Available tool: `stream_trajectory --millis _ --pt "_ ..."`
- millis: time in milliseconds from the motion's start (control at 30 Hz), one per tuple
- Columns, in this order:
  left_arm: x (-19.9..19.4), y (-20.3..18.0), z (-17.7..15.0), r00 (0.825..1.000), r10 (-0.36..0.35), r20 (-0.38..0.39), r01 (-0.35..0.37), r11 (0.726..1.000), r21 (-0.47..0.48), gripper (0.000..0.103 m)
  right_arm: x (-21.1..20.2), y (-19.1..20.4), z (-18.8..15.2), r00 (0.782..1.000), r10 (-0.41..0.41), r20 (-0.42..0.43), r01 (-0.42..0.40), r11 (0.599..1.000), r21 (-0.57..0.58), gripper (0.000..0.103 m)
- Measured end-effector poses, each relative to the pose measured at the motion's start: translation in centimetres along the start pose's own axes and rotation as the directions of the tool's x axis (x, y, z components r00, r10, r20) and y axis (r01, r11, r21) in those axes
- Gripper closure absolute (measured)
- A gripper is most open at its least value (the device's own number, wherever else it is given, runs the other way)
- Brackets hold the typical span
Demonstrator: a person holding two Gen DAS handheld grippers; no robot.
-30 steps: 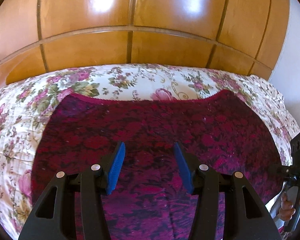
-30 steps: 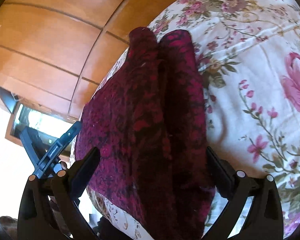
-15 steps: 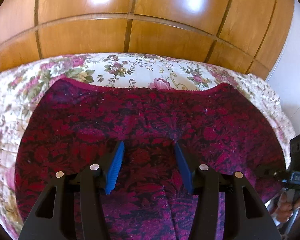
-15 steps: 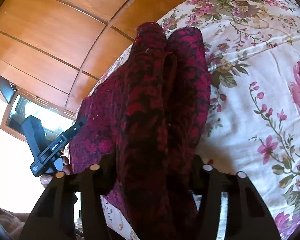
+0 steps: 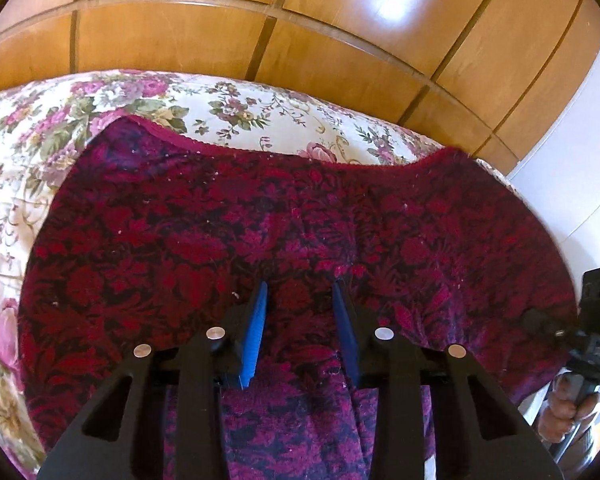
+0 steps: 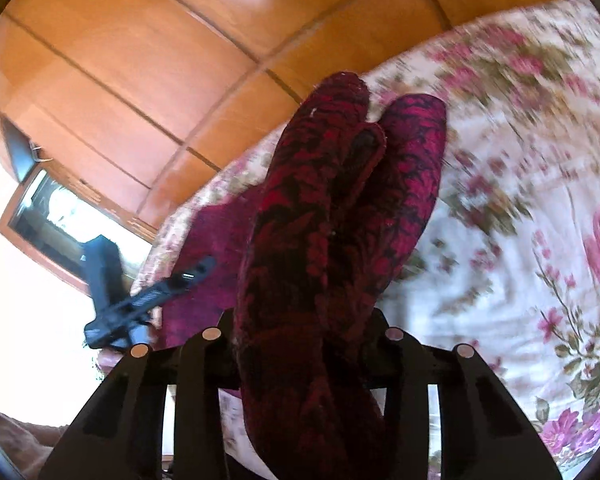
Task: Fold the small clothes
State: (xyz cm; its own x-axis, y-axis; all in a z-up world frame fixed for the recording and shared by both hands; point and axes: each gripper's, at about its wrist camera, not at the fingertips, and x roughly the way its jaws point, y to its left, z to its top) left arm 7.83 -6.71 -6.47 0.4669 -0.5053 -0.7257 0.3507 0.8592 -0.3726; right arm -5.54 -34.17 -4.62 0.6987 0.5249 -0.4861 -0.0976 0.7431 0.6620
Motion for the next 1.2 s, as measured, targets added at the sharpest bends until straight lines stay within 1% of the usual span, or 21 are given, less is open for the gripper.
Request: stream_trajectory --millis 67,133,300,367,433,533,567,633,667,733,767,833,867,933,967,1000,1067,1133,1200 --pt "0.1 0.6 0.2 1.000 -0.028 -0.011 0.028 0.999 -0.025 0.070 0.1 2.0 0.7 1.000 0.030 0.009 -0.030 0.999 -0.042 0.066" --pt "0.2 1.1 0.3 0.998 -0.059 -0.019 0.059 0.998 -0.039 0.070 0.9 4.7 1.1 0.997 0.078 0.002 -0.077 0.992 -0.100 0.066" --pt "-0.3 2.4 0.4 0.993 -0.118 -0.018 0.116 0.990 -0.074 0.070 4.7 10.2 1.1 0.994 0.100 -0.039 -0.107 0.962 -0.252 0.066" --pt "-1.2 3.4 0.6 0.990 -0.137 -0.012 0.136 0.986 -0.101 0.070 6.0 11.8 0.9 0.995 0.084 -0.052 -0.096 0.950 -0.298 0.066" --pt "-2.9 5.5 0.7 0.986 -0.166 0.022 0.167 0.972 -0.166 0.070 7.5 13.3 0.7 0.996 0.066 -0.067 -0.085 0.936 -0.341 0.066" --pt "-5.8 8.9 0.6 0.986 -0.145 0.079 0.159 0.962 -0.221 0.070 8.6 15.0 0.0 0.996 0.034 -0.079 -0.064 0.911 -0.408 0.066" --pt "-6.7 9.9 0.5 0.985 -0.146 0.092 0.164 0.958 -0.236 0.070 8.9 15.4 -0.5 0.996 0.024 -0.082 -0.057 0.902 -0.429 0.066" --pt "-8.5 11.7 0.4 0.978 -0.165 0.124 0.193 0.945 -0.263 0.070 10.0 16.9 -1.2 0.997 -0.021 -0.076 -0.020 0.870 -0.494 0.066" --pt "-9.7 13.0 0.2 0.969 -0.194 0.152 0.231 0.931 -0.283 0.070 10.7 17.5 -1.5 0.997 -0.041 -0.072 -0.002 0.853 -0.522 0.066" --pt "-11.6 14.9 -0.1 0.949 -0.243 0.200 0.297 0.900 -0.318 0.070 12.6 19.0 -2.6 0.994 -0.083 -0.070 0.025 0.804 -0.595 0.066" --pt "-12.4 15.6 -0.1 0.943 -0.250 0.218 0.312 0.894 -0.323 0.070 13.0 19.5 -3.1 0.993 -0.097 -0.067 0.035 0.786 -0.617 0.066" --pt "-13.7 16.3 -0.2 0.936 -0.255 0.244 0.326 0.889 -0.322 0.063 14.8 21.2 -4.9 0.986 -0.158 -0.046 0.079 0.701 -0.709 0.066" --pt "-14.3 16.4 -0.1 0.931 -0.264 0.251 0.337 0.886 -0.318 0.061 15.9 21.9 -6.2 0.981 -0.190 -0.032 0.101 0.645 -0.758 0.066" --pt "-14.6 16.1 0.1 0.921 -0.295 0.255 0.366 0.880 -0.302 0.058 17.3 22.6 -8.1 0.975 -0.223 -0.012 0.121 0.573 -0.811 0.066" --pt "-14.6 15.7 0.3 0.918 -0.307 0.249 0.373 0.883 -0.286 0.057 18.1 23.0 -9.2 0.970 -0.241 0.010 0.139 0.520 -0.843 0.066" --pt "-14.4 15.5 0.7 0.921 -0.308 0.241 0.368 0.889 -0.273 0.055 18.3 22.9 -9.9 0.968 -0.249 0.025 0.149 0.492 -0.858 0.066" --pt "-13.7 14.6 1.2 0.927 -0.318 0.199 0.360 0.904 -0.232 0.055 19.0 22.8 -11.3 0.963 -0.263 0.057 0.170 0.430 -0.887 0.066" --pt "-12.4 13.7 1.8 0.940 -0.308 0.144 0.333 0.920 -0.208 0.055 18.9 22.8 -11.8 0.962 -0.262 0.073 0.181 0.418 -0.890 0.066" --pt "-11.5 12.9 2.0 0.944 -0.315 0.096 0.328 0.927 -0.184 0.055 18.6 22.9 -12.4 0.961 -0.262 0.083 0.189 0.412 -0.891 0.066"
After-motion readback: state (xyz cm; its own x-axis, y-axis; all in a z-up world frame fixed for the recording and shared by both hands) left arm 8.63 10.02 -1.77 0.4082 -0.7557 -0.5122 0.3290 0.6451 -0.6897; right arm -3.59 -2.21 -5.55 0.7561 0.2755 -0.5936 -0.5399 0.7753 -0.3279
